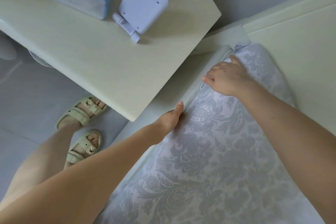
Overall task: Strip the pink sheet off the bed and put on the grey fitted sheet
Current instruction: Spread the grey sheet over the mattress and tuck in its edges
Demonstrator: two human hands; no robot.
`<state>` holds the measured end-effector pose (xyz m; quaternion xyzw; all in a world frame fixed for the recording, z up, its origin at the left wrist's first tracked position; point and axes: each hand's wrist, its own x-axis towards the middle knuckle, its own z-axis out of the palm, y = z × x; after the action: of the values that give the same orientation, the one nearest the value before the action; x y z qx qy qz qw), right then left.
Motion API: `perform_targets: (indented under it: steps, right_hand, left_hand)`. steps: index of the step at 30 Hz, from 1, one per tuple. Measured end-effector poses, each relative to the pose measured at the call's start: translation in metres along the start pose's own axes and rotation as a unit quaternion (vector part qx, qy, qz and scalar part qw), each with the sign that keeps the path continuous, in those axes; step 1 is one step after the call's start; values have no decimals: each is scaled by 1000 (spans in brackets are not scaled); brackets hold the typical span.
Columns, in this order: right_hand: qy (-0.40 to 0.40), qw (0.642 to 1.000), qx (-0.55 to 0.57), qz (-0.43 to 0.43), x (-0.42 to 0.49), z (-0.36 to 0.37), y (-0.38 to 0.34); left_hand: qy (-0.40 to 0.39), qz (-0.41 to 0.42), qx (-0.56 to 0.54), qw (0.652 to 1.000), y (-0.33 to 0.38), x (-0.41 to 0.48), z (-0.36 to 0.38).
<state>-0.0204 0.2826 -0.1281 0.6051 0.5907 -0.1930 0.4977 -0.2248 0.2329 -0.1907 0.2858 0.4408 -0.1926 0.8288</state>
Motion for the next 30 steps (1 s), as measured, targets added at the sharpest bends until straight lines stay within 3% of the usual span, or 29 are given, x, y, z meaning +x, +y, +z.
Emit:
perform_targets:
  steps: [8,16,19,22,24,27,30]
  right_hand:
    - [-86,996,-23,-20,38,-3,26]
    - [-206,977,46,22,51,-12,27]
    - [-215,967,129,49,53,-8,42]
    - [-139,977,157,35,40,-9,55]
    - [44,996,78,15,23,-2,65]
    - [292,953,61,61,3,34,80]
    - [314,943,79,73,22,55,73]
  left_hand:
    - [-10,-11,-29,999,34,28,11]
    - [-25,-4,-67,997,88,42,21]
    - [-50,-1,-57,997,113,49,31]
    - [-76,-14,-31,996,131,61,45]
    - [-60,-43,-33,997,132,77,50]
    - [-8,-66,-53,996,133,96,52]
    - [20,-71,-51,996,137,96,50]
